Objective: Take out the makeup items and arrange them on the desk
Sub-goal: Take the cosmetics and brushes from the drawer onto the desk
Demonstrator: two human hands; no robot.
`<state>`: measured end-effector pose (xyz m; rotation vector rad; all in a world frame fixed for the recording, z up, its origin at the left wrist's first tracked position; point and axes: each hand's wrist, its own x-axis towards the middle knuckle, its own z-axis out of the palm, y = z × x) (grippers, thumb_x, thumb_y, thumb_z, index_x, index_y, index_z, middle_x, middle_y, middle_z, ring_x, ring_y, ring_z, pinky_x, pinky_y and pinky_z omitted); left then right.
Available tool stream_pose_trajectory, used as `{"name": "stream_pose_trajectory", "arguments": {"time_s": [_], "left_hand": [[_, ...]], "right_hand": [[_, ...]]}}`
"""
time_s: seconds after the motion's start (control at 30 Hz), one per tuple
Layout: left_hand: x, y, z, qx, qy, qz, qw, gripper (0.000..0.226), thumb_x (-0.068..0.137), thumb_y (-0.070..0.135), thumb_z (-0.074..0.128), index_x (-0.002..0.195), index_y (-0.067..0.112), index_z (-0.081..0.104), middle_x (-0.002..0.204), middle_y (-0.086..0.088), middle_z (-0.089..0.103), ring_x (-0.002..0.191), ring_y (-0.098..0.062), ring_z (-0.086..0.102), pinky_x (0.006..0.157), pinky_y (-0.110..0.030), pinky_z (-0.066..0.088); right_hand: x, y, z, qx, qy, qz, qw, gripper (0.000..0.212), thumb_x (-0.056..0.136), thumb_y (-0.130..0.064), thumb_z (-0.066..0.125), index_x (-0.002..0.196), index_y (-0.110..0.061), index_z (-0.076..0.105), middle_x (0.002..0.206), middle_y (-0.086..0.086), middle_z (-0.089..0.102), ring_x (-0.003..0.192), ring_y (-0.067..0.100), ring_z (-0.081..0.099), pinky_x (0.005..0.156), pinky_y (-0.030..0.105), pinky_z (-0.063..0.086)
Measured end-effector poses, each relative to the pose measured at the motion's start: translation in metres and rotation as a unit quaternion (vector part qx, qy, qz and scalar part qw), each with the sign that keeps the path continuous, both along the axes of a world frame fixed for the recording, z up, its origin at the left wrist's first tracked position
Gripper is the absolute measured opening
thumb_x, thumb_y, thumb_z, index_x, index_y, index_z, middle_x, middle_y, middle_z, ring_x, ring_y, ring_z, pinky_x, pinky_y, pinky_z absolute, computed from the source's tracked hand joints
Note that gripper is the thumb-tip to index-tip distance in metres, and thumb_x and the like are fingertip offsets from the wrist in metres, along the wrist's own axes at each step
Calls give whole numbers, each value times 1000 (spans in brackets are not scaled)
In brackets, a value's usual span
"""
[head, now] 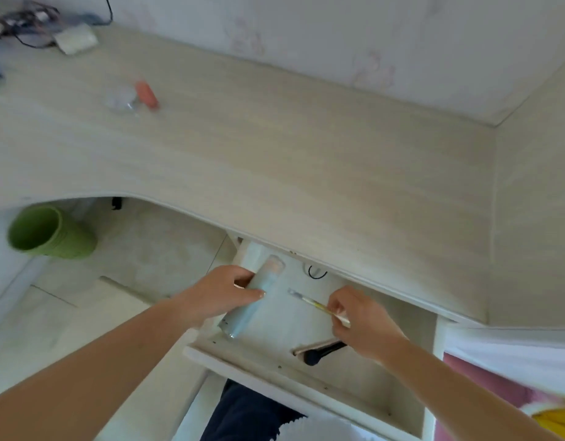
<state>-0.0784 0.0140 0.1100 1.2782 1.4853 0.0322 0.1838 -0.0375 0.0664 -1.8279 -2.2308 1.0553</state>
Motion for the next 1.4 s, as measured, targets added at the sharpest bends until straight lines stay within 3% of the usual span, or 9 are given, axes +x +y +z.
{"name": "stream_pose_trajectory", "arguments": {"time_s": [0.13, 0.3, 0.4, 0.73, 0.9, 1.03, 1.13, 1.2, 1.4], "left_hand": [[-12, 25, 39, 48, -7, 72, 996, 33, 70, 36, 73, 101, 34, 62, 101, 0, 67, 85, -13, 66, 75, -28, 52], [-26, 67, 79, 28, -142, 201, 969, 20, 92, 18, 57, 111, 13, 49, 93, -16, 69, 65, -23, 71, 50, -30, 55], [-36, 98, 86, -13, -229, 246, 942, 14, 96, 13, 50, 109, 14, 56, 107, -20, 65, 92, -30, 70, 62, -39, 60], [-72, 215, 68, -63, -409, 355, 838, 45, 94, -12, 30, 117, 8, 64, 125, -26, 56, 105, -39, 65, 81, -42, 56], [-93, 257, 49, -34, -441, 323, 836, 52, 87, -19, 41, 119, 15, 63, 109, -15, 70, 101, -31, 68, 96, -44, 49], [-113, 292, 29, 6, -436, 294, 850, 64, 78, -27, 51, 121, 19, 60, 110, -17, 68, 99, -26, 68, 90, -36, 55], [-123, 309, 14, 64, -376, 273, 883, 63, 76, -12, 66, 125, 26, 53, 115, -17, 65, 100, -24, 68, 81, -28, 56], [-125, 316, 6, 90, -347, 278, 891, 65, 68, 2, 72, 123, 30, 52, 118, -15, 63, 102, -25, 67, 90, -32, 54], [-117, 334, -19, 102, -365, 327, 865, 71, 50, 7, 80, 114, 30, 58, 107, -16, 68, 95, -25, 69, 86, -37, 54]], "right_hand": [[-19, 31, 44, 30, 105, -86, 990, 22, 80, -9, 61, 83, -29, 51, 86, -13, 57, 77, 3, 55, 68, 10, 42], [-56, 90, 84, 59, 188, -140, 970, 20, 79, -6, 61, 80, -24, 54, 83, -6, 62, 75, 3, 57, 61, 11, 47], [-80, 129, 98, 63, 211, -150, 964, 21, 80, -7, 62, 79, -27, 53, 82, -8, 63, 75, 3, 58, 63, 11, 46], [-164, 264, 99, 53, 247, -184, 950, 26, 79, -11, 61, 80, -33, 48, 100, -10, 68, 74, -1, 56, 65, 18, 46], [-181, 316, 84, 39, 309, -230, 922, 23, 82, -2, 60, 81, -24, 52, 98, -12, 70, 70, 10, 54, 61, 23, 45], [-188, 360, 66, 34, 334, -263, 904, 19, 84, 1, 59, 83, -17, 53, 98, -10, 71, 66, 12, 52, 65, 32, 46], [-196, 380, 54, 26, 332, -274, 902, 19, 85, 1, 57, 84, -17, 53, 97, -12, 71, 68, 17, 54, 66, 39, 48], [-204, 388, 47, 9, 335, -283, 899, 16, 85, 1, 56, 87, -15, 53, 97, -15, 70, 72, 17, 57, 72, 46, 53], [-233, 399, 37, -36, 376, -257, 890, 12, 87, 0, 55, 91, -11, 52, 97, -14, 74, 89, 16, 68, 82, 43, 53]]}}
